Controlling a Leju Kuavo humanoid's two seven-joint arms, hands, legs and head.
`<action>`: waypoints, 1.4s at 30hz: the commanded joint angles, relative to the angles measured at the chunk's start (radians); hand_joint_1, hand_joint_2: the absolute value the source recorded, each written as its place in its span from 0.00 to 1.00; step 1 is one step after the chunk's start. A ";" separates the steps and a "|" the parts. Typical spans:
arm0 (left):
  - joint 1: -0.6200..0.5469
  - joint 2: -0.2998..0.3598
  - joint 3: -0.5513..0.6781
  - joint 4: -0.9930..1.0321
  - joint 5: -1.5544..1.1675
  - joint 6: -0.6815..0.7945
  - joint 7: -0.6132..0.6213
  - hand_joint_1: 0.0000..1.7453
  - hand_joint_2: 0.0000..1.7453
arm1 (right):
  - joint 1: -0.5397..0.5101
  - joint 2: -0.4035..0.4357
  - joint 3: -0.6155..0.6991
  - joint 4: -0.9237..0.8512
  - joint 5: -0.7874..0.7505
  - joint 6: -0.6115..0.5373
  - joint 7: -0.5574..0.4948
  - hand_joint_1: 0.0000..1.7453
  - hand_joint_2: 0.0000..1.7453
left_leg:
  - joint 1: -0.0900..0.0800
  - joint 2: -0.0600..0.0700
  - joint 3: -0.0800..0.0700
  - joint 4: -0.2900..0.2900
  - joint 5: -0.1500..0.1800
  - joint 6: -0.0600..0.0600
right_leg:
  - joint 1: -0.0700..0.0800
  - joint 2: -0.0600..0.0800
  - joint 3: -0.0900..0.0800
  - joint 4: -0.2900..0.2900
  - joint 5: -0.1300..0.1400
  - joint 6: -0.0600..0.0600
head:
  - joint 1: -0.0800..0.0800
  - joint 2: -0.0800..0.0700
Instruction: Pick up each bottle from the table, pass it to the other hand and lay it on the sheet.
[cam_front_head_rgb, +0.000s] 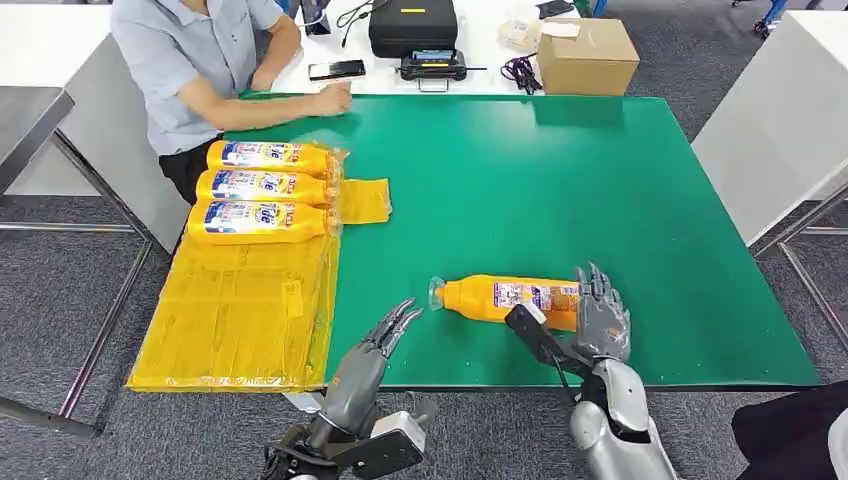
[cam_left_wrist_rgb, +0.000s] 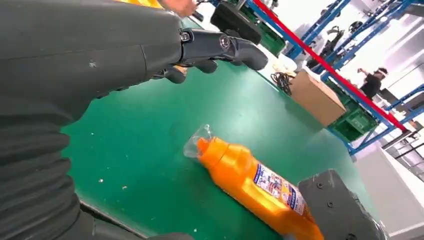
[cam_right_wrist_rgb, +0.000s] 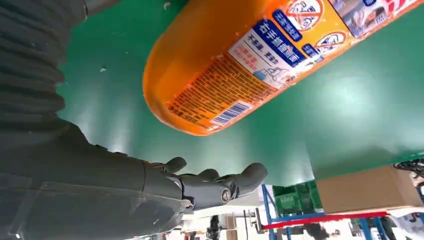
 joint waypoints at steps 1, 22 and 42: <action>-0.035 0.006 -0.007 0.055 0.001 -0.006 0.006 0.00 1.00 | -0.055 -0.010 0.022 0.104 -0.004 0.009 -0.002 0.00 1.00 | 0.002 0.002 0.003 0.000 -0.001 -0.002 | 0.002 0.001 0.003 -0.001 -0.001 -0.002 | 0.000 0.000; -0.077 0.001 -0.007 0.093 0.059 -0.086 0.028 0.00 1.00 | -0.146 -0.040 0.102 0.252 -0.023 0.108 0.011 0.00 1.00 | 0.001 0.002 0.004 -0.001 -0.001 -0.002 | 0.002 0.001 0.004 -0.002 0.000 -0.002 | 0.000 0.000; -0.106 0.002 -0.017 0.125 0.094 -0.082 0.008 0.00 1.00 | -0.178 -0.055 0.100 0.377 -0.068 0.121 -0.027 1.00 1.00 | 0.001 0.001 0.004 -0.001 -0.001 -0.002 | 0.002 0.000 0.005 -0.002 0.000 -0.002 | 0.000 0.000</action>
